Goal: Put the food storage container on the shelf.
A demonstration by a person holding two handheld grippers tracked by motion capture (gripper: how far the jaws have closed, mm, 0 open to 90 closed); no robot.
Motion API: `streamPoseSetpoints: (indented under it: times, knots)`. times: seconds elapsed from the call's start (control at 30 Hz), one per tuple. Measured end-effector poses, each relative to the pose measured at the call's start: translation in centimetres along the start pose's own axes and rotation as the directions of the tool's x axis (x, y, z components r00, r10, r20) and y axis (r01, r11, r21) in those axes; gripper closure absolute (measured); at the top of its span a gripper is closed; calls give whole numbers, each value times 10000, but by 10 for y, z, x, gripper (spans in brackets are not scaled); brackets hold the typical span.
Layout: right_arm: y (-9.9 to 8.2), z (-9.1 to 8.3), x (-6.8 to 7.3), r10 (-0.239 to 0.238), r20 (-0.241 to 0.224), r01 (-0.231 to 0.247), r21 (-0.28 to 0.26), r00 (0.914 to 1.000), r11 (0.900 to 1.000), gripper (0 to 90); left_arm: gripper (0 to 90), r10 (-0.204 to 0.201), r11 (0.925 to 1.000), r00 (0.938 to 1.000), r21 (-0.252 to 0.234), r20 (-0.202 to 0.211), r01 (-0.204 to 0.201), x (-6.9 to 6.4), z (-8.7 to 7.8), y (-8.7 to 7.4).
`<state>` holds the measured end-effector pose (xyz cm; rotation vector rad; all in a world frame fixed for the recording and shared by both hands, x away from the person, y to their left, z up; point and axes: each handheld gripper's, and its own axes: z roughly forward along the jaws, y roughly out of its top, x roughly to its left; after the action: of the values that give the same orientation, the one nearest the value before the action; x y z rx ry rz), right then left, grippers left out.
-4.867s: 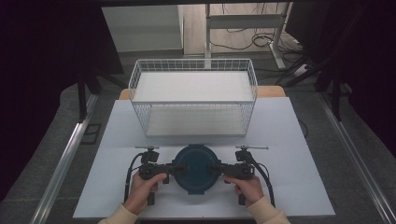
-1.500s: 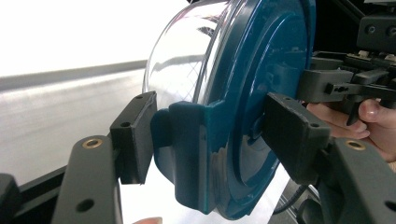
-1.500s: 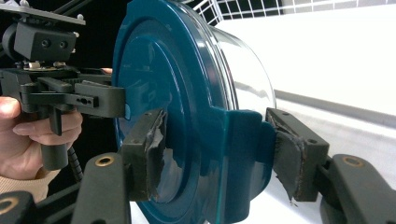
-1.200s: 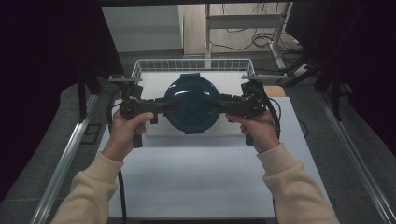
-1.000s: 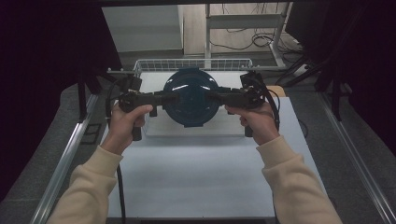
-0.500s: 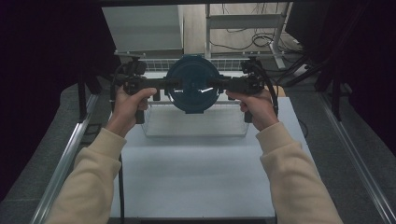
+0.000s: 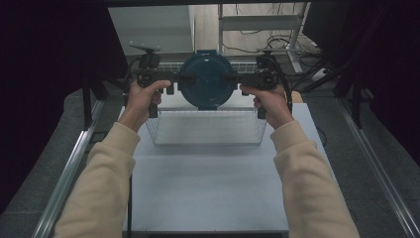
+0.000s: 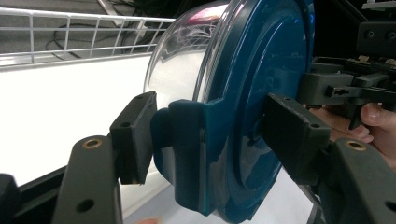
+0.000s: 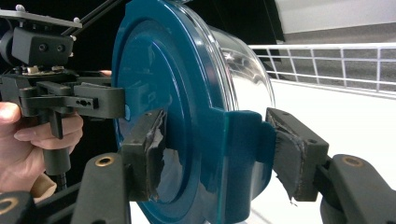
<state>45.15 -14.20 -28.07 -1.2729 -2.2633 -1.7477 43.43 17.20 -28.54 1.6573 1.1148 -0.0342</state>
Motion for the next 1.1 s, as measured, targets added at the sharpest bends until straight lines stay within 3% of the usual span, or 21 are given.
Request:
streamPoseSetpoints:
  times: [0.17,0.3,0.53,0.57,0.63,0.67,0.7,0.8,0.83,0.87,0.9,0.93,0.97,1.1]
  knots:
    - [1,11,-17,452,120,-455,219,9989,9987,394,367,-413,9989,9991,233,3,413,14,14,2]
    - [-1,18,-27,871,184,-877,317,9960,9956,387,368,-523,9979,9986,386,-12,523,22,22,3]
    - [2,22,-38,1500,97,-1502,256,9886,9883,385,365,-964,9951,9953,234,27,963,29,30,7]
    - [2,24,-42,1805,63,-1806,221,9836,9833,380,364,-1052,9942,9944,242,22,1052,31,31,8]
    - [2,25,-43,1894,51,-1895,209,9819,9817,377,362,-1268,9915,9919,291,43,1266,34,33,9]
    - [2,26,-45,2048,51,-2049,226,9788,9785,374,362,-1528,9879,9882,278,104,1524,37,36,10]
    - [2,29,-50,2457,31,-2457,188,9693,9692,370,360,-1949,9806,9806,235,188,1944,43,39,11]
    - [1,31,-54,2681,19,-2681,178,9634,9632,365,357,-2193,9756,9754,169,222,2189,47,42,11]
    - [0,34,-59,3077,-24,-3076,143,9515,9514,362,346,-2277,9736,9734,256,267,2270,50,46,11]
    - [0,35,-61,3209,-31,-3208,151,9471,9470,360,336,-2277,9736,9734,256,267,2270,50,46,11]
    - [-1,36,-64,3430,-22,-3429,190,9393,9392,357,323,-2551,9663,9662,470,379,2533,55,51,10]
    - [-1,36,-64,3430,-22,-3429,190,9393,9392,357,313,-2551,9663,9662,470,379,2533,55,51,10]
    - [-2,38,-69,3755,-27,-3754,178,9268,9267,355,306,-2729,9616,9607,434,512,2709,59,54,8]
    - [-2,38,-70,3713,-48,-3712,93,9285,9285,356,311,-2712,9622,9611,394,518,2694,60,55,9]
